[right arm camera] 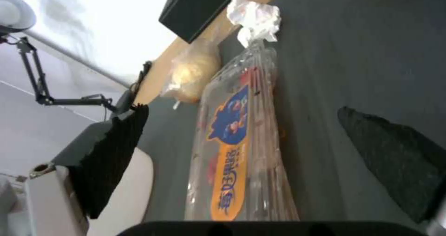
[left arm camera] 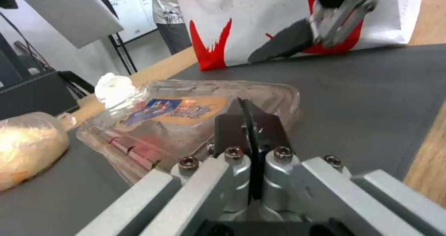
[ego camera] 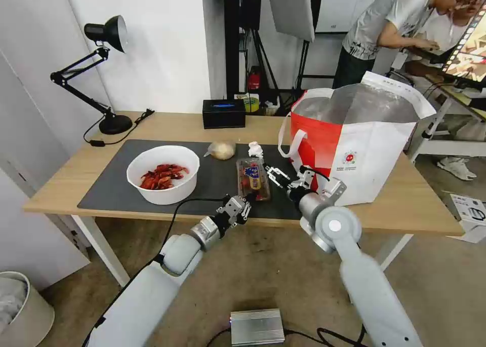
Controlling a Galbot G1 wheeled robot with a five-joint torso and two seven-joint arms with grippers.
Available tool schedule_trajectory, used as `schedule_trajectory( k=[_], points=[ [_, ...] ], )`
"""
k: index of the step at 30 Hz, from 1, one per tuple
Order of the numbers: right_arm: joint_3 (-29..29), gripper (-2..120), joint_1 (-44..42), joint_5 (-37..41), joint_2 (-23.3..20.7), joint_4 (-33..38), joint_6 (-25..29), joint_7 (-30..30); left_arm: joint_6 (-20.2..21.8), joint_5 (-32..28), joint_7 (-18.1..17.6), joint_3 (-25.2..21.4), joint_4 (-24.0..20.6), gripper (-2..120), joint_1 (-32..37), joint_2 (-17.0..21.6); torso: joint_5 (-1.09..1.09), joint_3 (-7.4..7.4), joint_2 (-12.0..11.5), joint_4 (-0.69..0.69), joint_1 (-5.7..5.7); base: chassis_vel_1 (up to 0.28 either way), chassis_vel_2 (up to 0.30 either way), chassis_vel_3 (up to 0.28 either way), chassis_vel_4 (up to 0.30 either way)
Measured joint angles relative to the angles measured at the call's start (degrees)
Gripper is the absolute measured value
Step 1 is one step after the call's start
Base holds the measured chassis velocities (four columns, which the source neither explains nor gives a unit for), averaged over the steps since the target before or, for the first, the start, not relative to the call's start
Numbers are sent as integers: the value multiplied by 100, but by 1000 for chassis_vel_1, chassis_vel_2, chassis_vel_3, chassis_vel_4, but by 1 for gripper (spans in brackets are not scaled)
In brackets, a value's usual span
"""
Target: Pick up the trash from the table and place it into the takeout bag.
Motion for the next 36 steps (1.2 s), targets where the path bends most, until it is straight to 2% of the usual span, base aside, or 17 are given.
schedule_trajectory(
  k=[13,24,27,28,31,32,35,36],
  points=[
    [-106,100,219,-48,415,-552,-23,-18,-4,-109,32,-81,-5,0,63,-51,0,0,0,0,0,0,0,0,0],
    [-153,96,304,-144,520,-717,-59,-9,-5,-139,85,-173,-43,0,103,9,0,0,0,0,0,0,0,0,0],
    [-177,75,337,-199,570,-766,-91,-4,-18,-142,112,-190,-61,0,147,3,1,0,0,0,0,0,0,0,0],
    [-177,75,337,-199,570,-766,-91,-4,-18,-142,112,-190,-61,0,147,3,1,0,0,0,0,0,0,0,0],
    [-188,61,360,-213,591,-807,-135,14,-28,-142,131,-190,-64,0,173,-10,0,0,0,0,0,0,0,0,0],
    [-188,61,360,-213,591,-807,-135,14,-28,-142,131,-190,-64,0,173,-10,0,0,0,0,0,0,0,0,0],
    [-188,46,375,-213,596,-862,-153,20,-29,-142,142,-188,-69,0,176,-13,0,0,0,0,-1,0,0,0,0],
    [-188,46,375,-213,596,-862,-153,20,-29,-142,142,-188,-69,0,176,-13,0,0,0,0,-1,0,0,0,0]
  ],
)
